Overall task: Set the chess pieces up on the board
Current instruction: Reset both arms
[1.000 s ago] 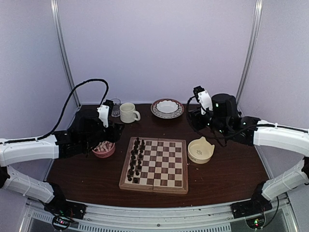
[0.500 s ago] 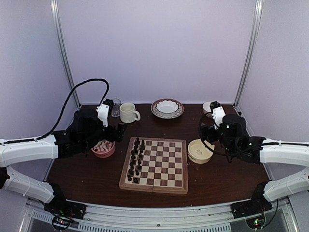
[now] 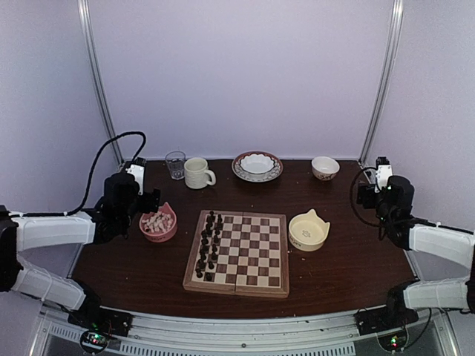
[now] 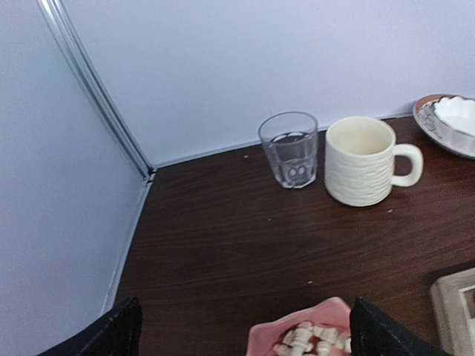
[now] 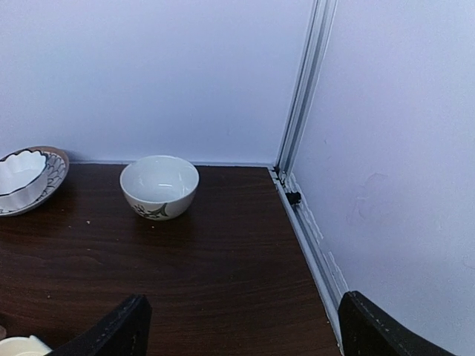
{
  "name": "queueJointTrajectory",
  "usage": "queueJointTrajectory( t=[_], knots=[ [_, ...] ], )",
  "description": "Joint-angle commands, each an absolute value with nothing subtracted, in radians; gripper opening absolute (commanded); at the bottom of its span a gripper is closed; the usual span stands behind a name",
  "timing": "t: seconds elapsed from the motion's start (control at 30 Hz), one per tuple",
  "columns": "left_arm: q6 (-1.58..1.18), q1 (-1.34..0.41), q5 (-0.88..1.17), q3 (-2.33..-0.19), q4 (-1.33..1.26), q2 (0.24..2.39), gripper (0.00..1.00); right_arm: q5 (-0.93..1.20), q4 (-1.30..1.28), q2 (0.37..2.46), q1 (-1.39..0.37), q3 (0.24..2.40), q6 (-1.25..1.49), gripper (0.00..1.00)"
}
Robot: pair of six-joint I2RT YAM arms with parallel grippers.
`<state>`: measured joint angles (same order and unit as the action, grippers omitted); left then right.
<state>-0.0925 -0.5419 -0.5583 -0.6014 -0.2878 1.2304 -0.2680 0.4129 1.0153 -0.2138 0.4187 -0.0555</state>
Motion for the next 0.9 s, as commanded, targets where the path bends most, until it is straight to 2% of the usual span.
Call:
queueJointTrajectory(
  t=[0.0,0.17,0.27,0.3,0.33,0.37,0.5,0.57,0.77,0.83,0.87],
  knots=[
    [0.083,-0.480,-0.625,-0.506,-0.601,1.296,0.98,-0.101,0.576,1.193,-0.119,0.414,-0.047,0.91],
    [0.056,-0.308,-0.512,-0.461,-0.693,1.387,0.97,-0.154,0.882,1.444,-0.109,0.371,-0.110,0.89],
    [0.020,-0.213,-0.352,-0.492,-0.597,1.385,0.98,-0.215,1.098,1.589,-0.101,0.339,-0.096,0.91],
    [-0.011,-0.191,-0.340,-0.500,-0.566,1.379,0.98,-0.194,0.992,1.559,-0.093,0.359,-0.078,0.92],
    [-0.034,-0.159,-0.292,-0.497,-0.561,1.372,0.98,-0.147,0.925,1.538,-0.073,0.381,-0.065,0.98],
    [-0.040,-0.138,-0.256,-0.486,-0.568,1.362,0.98,-0.116,0.959,1.552,-0.059,0.381,-0.064,0.99],
    [0.047,-0.121,-0.225,-0.387,-0.686,1.336,0.98,-0.058,0.975,1.544,-0.058,0.360,-0.089,0.99],
    [0.007,-0.080,-0.175,-0.383,-0.663,1.346,0.98,-0.123,0.979,1.559,-0.057,0.377,-0.069,0.99],
    [-0.074,-0.009,-0.058,-0.362,-0.776,1.469,0.98,-0.161,0.933,1.555,-0.053,0.392,-0.042,0.99],
    [-0.060,-0.008,-0.019,-0.342,-0.869,1.542,0.98,-0.160,0.934,1.555,-0.054,0.393,-0.041,1.00],
    [-0.019,-0.009,0.063,-0.333,-0.942,1.576,0.98,-0.159,0.934,1.556,-0.054,0.392,-0.041,1.00]
  ],
)
